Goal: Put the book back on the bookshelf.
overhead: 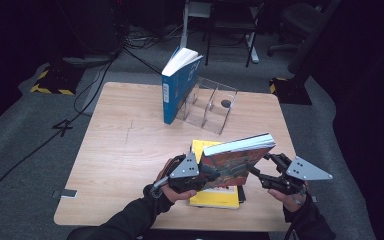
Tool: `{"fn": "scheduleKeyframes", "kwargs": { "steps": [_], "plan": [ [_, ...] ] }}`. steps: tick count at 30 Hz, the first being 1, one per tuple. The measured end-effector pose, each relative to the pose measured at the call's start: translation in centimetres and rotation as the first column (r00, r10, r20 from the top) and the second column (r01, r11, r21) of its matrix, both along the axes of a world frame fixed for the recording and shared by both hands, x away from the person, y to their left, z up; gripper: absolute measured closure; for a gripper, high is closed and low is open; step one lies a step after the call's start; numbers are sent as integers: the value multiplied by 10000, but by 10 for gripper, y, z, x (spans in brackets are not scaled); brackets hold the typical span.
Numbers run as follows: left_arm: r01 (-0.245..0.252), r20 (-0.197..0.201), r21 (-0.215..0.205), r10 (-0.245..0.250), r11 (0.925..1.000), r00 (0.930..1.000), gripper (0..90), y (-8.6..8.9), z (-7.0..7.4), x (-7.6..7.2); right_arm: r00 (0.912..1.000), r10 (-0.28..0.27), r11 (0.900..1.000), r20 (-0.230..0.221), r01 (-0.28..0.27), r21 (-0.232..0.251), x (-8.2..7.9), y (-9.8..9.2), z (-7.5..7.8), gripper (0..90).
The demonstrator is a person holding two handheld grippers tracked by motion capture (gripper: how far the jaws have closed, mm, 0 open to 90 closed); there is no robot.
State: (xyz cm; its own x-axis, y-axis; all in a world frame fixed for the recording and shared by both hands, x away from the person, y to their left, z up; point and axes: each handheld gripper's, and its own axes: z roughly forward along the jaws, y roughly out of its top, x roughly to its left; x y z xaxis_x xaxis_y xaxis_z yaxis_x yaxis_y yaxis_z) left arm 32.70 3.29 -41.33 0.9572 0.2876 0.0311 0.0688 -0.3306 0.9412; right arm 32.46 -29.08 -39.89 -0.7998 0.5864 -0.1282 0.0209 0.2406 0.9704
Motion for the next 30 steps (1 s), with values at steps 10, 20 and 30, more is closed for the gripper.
{"fn": "scheduleKeyframes", "kwargs": {
  "steps": [10,20,30],
  "plan": [
    [160,397,-1073,-118,9941,9991,687,1,22,0,9972,402,9989,-624,-416,-208,6,12,-13,406],
    [288,996,-1131,-175,9932,9949,689,-10,48,1,9978,353,9990,-562,-368,-269,5,12,-13,411],
    [149,1086,-874,-53,9961,9941,697,-15,53,3,9978,333,9990,-571,-350,-292,6,13,-12,404]
  ]
}}
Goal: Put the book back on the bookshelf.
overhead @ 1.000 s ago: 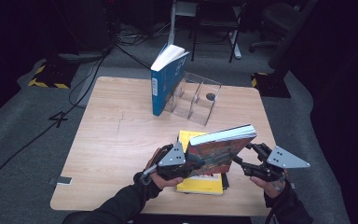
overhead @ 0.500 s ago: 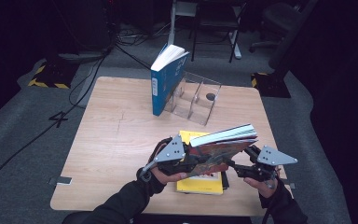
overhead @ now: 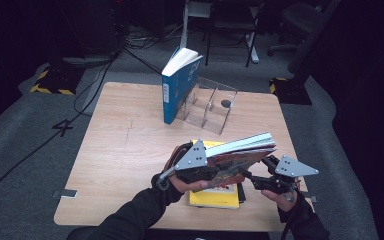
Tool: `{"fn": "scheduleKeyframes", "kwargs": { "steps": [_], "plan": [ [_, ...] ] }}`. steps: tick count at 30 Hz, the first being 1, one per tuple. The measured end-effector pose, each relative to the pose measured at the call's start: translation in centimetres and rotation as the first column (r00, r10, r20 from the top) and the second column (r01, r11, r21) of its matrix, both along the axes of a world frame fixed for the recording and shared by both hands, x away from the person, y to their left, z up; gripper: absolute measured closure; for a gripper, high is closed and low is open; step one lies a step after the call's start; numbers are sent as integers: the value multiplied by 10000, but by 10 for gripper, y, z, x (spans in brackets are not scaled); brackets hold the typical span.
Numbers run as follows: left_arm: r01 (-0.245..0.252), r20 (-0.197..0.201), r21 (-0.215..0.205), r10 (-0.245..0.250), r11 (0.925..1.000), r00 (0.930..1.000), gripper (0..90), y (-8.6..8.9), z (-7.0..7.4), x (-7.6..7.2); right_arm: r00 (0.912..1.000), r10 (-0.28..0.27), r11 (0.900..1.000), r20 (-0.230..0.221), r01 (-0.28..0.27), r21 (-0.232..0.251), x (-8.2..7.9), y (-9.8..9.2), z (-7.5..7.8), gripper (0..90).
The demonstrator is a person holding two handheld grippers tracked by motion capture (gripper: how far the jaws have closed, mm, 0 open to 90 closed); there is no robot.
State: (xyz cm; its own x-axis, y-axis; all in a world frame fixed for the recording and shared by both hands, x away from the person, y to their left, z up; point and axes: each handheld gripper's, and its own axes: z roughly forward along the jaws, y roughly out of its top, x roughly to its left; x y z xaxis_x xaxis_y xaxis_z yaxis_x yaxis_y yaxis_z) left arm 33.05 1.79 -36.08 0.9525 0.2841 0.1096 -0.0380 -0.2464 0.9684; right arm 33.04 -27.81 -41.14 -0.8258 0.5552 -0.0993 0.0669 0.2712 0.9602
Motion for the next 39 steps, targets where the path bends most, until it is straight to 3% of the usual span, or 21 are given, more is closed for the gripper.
{"fn": "scheduleKeyframes", "kwargs": {
  "steps": [7,11,14,21,27,32,39],
  "plan": [
    [40,31,274,-41,9996,10000,717,1,3,1,9998,-179,9997,109,181,-157,0,-3,1,356],
    [130,-31,397,-129,9991,9999,716,3,4,3,9990,-414,9985,-183,407,-358,1,-8,-2,330],
    [-87,-23,619,88,9980,10000,698,3,6,3,9972,-646,9959,-375,620,-654,2,-15,-8,312],
    [-336,-69,970,344,9947,9994,707,5,9,4,9813,-1479,9814,-1233,1302,-1407,8,-38,-33,284],
    [-350,-203,1125,375,9930,9991,736,2,12,7,9679,-1793,9770,-1760,1542,-1476,15,-44,-44,286],
    [-440,-292,963,470,9944,9985,738,0,13,15,9656,-1784,9749,-1892,1474,-1671,18,-42,-48,288],
    [-819,63,1032,817,9913,9966,739,-5,21,23,9638,-1811,9734,-1958,1474,-1753,19,-42,-50,290]
  ]
}}
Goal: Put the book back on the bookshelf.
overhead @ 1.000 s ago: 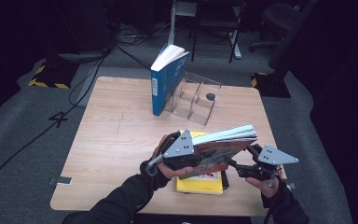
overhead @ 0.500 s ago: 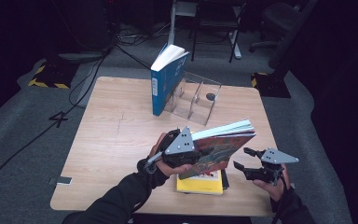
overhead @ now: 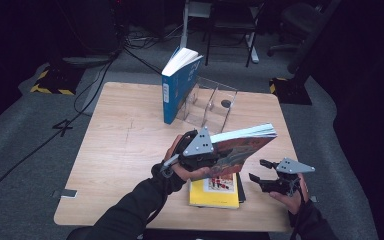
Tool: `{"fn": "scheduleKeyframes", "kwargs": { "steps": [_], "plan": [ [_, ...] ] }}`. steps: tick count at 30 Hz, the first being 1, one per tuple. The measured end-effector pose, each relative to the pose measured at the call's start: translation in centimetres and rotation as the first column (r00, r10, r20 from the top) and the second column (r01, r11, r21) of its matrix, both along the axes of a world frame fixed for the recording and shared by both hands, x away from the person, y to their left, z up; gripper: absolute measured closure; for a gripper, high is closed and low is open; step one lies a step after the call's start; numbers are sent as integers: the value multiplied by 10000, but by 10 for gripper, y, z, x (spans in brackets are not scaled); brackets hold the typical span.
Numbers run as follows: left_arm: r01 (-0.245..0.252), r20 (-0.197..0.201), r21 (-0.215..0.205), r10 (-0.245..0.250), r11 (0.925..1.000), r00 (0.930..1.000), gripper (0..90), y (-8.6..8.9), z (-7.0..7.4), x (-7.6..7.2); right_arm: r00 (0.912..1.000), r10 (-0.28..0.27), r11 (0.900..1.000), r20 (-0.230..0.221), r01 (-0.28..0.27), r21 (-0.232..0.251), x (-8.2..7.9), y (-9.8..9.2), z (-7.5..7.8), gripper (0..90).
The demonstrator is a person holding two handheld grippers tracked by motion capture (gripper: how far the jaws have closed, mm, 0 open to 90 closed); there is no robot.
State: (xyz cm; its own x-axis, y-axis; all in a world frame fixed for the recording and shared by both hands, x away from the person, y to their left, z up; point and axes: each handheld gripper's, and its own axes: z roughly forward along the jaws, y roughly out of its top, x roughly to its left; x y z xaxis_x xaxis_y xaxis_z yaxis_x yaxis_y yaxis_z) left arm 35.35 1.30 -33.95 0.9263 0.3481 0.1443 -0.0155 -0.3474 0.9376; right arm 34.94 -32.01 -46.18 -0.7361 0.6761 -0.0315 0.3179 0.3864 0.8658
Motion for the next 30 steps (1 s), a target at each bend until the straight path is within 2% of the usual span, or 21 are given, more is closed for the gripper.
{"fn": "scheduleKeyframes", "kwargs": {
  "steps": [2,6,10,12,18,19,24,25,30],
  "plan": [
    [-68,4,-51,68,10000,10000,740,1,1,2,10000,5,10000,-9,-5,12,0,0,0,291],
    [-554,104,-126,555,9984,9984,739,9,7,12,10000,7,10000,-27,-7,32,1,-1,0,292],
    [-1317,310,-277,1325,9909,9907,740,23,13,22,10000,-15,10000,-76,16,26,1,-2,-1,292],
    [-1701,334,-428,1716,9845,9846,740,32,16,28,10000,-21,10000,-78,22,26,1,-2,-1,293],
    [-2887,301,-677,2912,9550,9562,740,56,22,47,9999,-60,10000,-120,60,29,1,-3,-1,294],
    [-3217,277,-675,3241,9444,9456,740,60,21,52,9999,-60,10000,-121,60,42,1,-3,-1,294],
    [-4117,322,-547,4137,9097,9098,739,63,17,70,9998,-59,10000,-188,59,6,2,-2,-3,294],
    [-4117,322,-547,4137,9097,9098,739,63,17,70,9998,-61,10000,-183,61,-16,3,-2,-4,294],
    [-4668,238,-488,4683,8830,8833,740,61,13,90,9997,-52,10000,-219,51,-21,3,-3,-5,295]
  ]
}}
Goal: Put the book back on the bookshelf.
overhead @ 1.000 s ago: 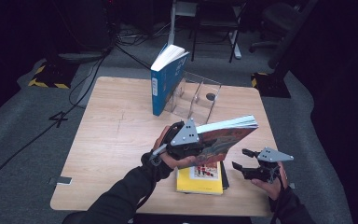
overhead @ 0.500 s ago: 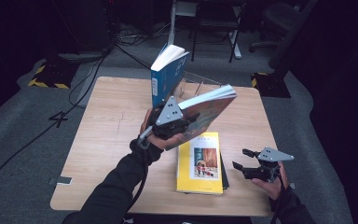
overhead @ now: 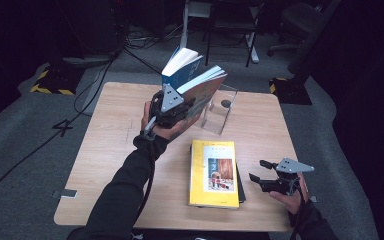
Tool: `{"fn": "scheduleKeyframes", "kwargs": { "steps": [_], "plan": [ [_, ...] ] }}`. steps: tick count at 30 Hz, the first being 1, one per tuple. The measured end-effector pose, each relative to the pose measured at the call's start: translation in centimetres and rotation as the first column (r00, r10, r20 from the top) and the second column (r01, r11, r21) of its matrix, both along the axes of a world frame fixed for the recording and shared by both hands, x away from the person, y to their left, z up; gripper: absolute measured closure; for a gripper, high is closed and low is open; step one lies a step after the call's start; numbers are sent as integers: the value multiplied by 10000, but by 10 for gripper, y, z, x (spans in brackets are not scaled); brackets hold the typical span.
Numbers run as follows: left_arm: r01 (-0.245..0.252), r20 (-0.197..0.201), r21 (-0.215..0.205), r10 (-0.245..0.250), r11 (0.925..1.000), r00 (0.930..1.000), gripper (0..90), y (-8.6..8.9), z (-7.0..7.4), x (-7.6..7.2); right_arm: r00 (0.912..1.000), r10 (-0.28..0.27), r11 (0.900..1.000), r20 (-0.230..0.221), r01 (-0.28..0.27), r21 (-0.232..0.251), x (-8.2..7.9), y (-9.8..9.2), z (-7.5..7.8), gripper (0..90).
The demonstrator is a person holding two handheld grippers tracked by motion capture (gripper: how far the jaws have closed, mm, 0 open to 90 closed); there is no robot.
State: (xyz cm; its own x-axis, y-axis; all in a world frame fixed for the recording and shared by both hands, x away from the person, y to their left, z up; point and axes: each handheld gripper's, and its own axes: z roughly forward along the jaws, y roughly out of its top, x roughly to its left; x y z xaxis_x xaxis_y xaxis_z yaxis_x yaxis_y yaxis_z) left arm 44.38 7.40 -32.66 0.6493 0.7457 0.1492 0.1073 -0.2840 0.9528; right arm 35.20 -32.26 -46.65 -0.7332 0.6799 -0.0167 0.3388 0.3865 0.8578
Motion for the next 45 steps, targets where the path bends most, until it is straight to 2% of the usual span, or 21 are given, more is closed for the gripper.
{"fn": "scheduleKeyframes", "kwargs": {
  "steps": [7,16,24,28,31,34,38,43,45],
  "plan": [
    [-663,-173,142,665,9977,9976,739,-14,-5,31,10000,-15,10000,-46,16,27,0,-1,-1,297],
    [-1139,-554,-87,1132,9935,9920,739,-31,-19,65,10000,11,10000,-43,-11,87,0,-3,-2,298],
    [-1815,-726,-376,1784,9827,9813,739,-40,-34,93,10000,63,10000,-52,-63,68,1,-1,-3,301],
    [-2008,-746,-400,1975,9788,9775,739,-43,-39,103,9999,88,10000,-73,-87,44,1,-1,-4,301],
    [-2176,-889,-678,2114,9737,9734,739,-46,-43,109,9999,78,9999,-62,-78,83,2,-2,-4,302],
    [-2156,-884,-841,2082,9729,9741,739,-50,-45,113,10000,47,9999,-76,-47,108,2,-3,-4,302],
    [-2118,-789,-767,2058,9743,9754,739,-55,-46,118,10000,61,9999,-41,-61,128,1,-3,-3,305],
    [-2057,-764,-926,1991,9742,9770,739,-62,-50,126,10000,68,9998,0,-68,164,1,-4,-3,308],
    [-2069,-727,-835,2011,9748,9769,738,-66,-51,129,10000,64,9998,0,-64,182,1,-5,-3,309]
  ]
}}
